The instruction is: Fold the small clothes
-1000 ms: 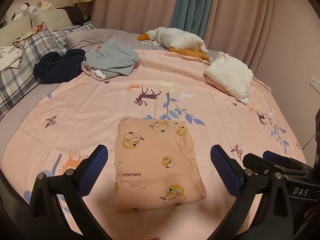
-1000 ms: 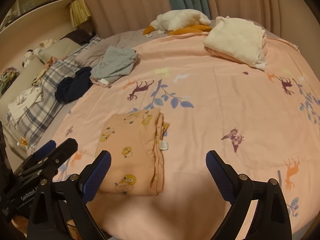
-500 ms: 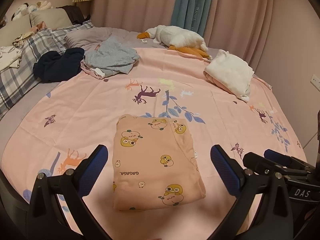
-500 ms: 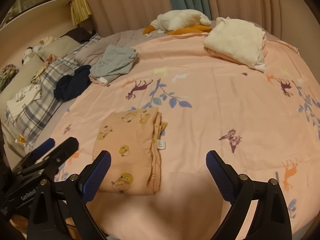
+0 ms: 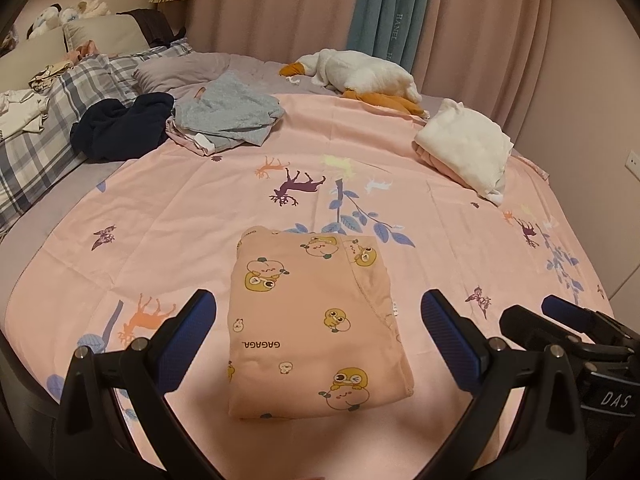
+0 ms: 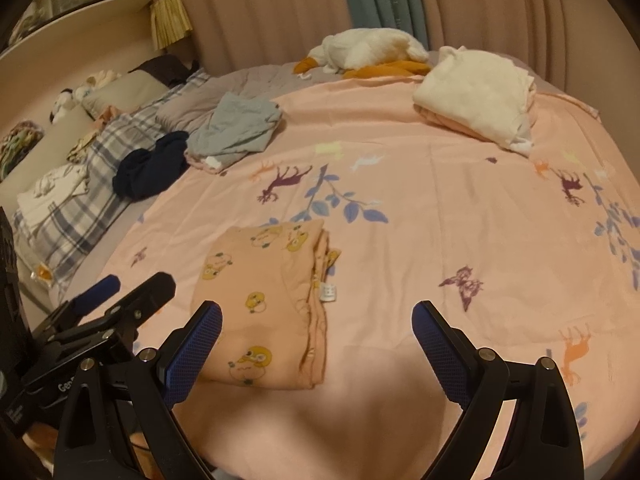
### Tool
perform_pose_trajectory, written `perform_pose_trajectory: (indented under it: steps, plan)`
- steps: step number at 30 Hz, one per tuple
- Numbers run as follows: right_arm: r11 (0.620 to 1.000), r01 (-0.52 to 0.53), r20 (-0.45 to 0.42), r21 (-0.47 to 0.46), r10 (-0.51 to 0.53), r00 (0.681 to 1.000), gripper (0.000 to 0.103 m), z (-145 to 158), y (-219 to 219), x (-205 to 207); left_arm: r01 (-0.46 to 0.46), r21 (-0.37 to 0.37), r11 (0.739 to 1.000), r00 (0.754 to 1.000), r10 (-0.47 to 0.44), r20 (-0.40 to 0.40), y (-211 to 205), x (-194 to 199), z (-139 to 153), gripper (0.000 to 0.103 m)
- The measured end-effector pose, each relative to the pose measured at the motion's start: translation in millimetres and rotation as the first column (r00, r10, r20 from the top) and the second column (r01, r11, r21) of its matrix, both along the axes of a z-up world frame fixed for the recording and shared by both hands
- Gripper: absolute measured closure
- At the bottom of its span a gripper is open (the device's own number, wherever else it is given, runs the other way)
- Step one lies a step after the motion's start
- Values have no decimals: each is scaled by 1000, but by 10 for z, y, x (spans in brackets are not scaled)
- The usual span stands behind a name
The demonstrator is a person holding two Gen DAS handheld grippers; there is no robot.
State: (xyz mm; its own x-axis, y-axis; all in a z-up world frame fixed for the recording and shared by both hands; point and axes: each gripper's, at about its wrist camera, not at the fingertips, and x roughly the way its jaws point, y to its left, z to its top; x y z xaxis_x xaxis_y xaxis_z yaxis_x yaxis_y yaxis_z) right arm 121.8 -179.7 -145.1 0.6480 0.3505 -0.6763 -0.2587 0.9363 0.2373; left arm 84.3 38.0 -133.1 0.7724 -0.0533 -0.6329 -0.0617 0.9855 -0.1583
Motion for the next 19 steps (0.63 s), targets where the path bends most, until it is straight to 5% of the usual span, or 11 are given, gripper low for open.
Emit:
perform_pose_trajectory:
  steps: [19]
  plan:
    - [999, -22, 24, -29, 22, 999, 8, 26, 122, -92, -42, 37, 998, 999, 42, 11, 45, -62, 22, 0]
